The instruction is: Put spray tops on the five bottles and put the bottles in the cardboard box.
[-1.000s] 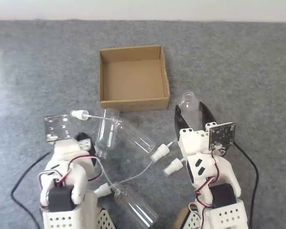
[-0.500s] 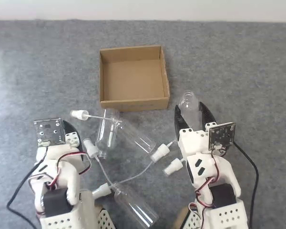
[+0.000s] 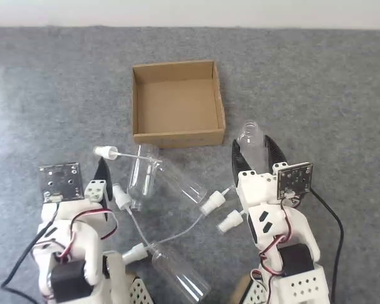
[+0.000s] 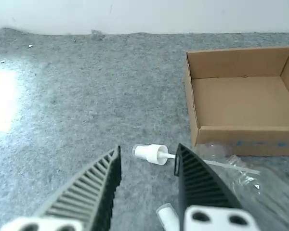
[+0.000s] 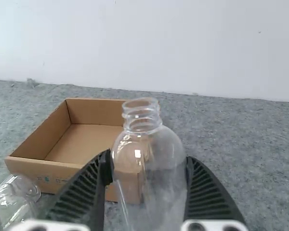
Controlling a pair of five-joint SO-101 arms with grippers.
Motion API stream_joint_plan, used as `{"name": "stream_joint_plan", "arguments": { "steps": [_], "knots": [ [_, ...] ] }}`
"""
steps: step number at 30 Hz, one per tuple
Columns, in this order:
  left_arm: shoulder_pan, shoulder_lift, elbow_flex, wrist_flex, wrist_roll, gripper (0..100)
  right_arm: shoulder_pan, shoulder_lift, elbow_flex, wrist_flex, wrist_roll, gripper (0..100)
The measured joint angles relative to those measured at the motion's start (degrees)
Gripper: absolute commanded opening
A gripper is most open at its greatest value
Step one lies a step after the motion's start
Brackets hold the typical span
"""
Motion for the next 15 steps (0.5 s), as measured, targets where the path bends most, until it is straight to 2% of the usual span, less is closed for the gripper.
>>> {"name": "stream_joint_plan", "arguments": {
  "steps": [5,15],
  "knots": [
    [0.0,2.99,-5.36,2.73,0.0,18,0.0,0.0,0.0,0.0,0.0,7.6],
    [0.0,31.82,-23.56,10.81,0.0,18,0.0,0.0,0.0,0.0,0.0,7.6]
  ]
}}
